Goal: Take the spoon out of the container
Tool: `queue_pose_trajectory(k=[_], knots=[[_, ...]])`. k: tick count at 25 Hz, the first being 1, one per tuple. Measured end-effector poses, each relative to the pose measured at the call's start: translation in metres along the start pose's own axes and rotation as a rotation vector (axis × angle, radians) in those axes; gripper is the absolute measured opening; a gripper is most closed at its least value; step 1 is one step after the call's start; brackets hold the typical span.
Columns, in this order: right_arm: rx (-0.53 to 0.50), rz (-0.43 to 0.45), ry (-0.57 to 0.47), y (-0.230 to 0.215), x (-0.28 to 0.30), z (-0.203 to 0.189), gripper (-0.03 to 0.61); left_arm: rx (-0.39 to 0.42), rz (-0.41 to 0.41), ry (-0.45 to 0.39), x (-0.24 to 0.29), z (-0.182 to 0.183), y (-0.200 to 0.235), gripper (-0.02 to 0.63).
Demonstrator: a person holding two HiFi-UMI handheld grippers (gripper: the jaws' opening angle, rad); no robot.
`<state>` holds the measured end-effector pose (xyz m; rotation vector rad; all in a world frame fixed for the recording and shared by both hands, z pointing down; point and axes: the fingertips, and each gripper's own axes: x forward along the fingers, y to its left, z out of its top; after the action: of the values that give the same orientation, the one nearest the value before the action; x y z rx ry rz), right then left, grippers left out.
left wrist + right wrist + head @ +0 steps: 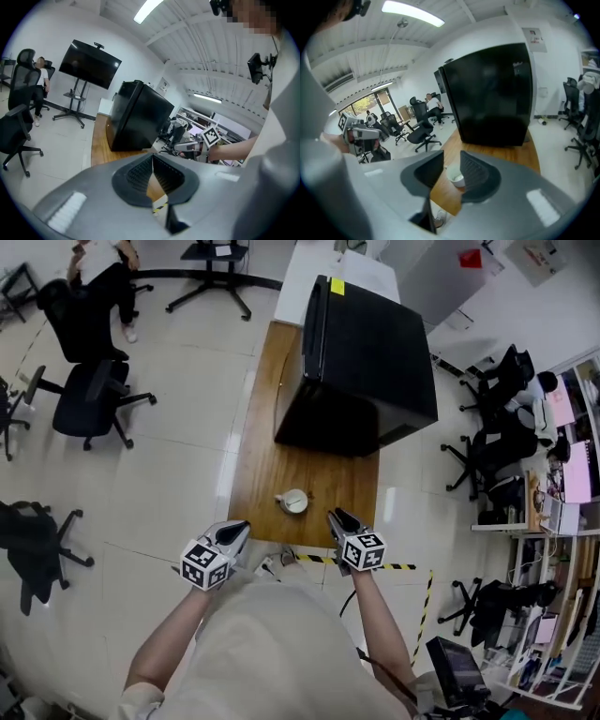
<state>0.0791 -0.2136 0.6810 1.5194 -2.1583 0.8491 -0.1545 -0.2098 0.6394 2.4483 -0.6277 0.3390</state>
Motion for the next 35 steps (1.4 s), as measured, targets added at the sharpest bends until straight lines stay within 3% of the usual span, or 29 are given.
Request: queue_pose_trajectory(k=[6, 13, 21, 25, 30, 35], knots=[[-0.003, 0.111, 0.102, -0.022, 0.087, -0.005, 0.109, -0.01, 0.095, -0.056, 0.006, 0.041, 0.015, 0.0], [0.022, 0.196, 0.263, -0.052, 0.135, -0.041, 0.129, -0.038, 0.142, -0.007, 0.033, 0.04, -0.001, 0.0], [0.015, 0.302, 0.379, -0.058, 0.169, -0.068, 0.129, -0.059, 0.198, -0.029, 0.055, 0.04, -0.007, 0.0], [0.031, 0.325, 0.42, -0.057, 0.177, -0.079, 0.124, -0.076, 0.231, -0.037, 0.052, 0.038, -0.005, 0.0], [0.084, 0.33, 0.427, -0.041, 0.178, -0.079, 0.06, -0.093, 0.278, -0.067, 0.036, 0.045, 0.003, 0.0], [0.09, 0.336, 0.382, -0.035, 0.165, -0.067, 0.054, -0.092, 0.246, -0.066, 0.043, 0.044, -0.001, 0.0]])
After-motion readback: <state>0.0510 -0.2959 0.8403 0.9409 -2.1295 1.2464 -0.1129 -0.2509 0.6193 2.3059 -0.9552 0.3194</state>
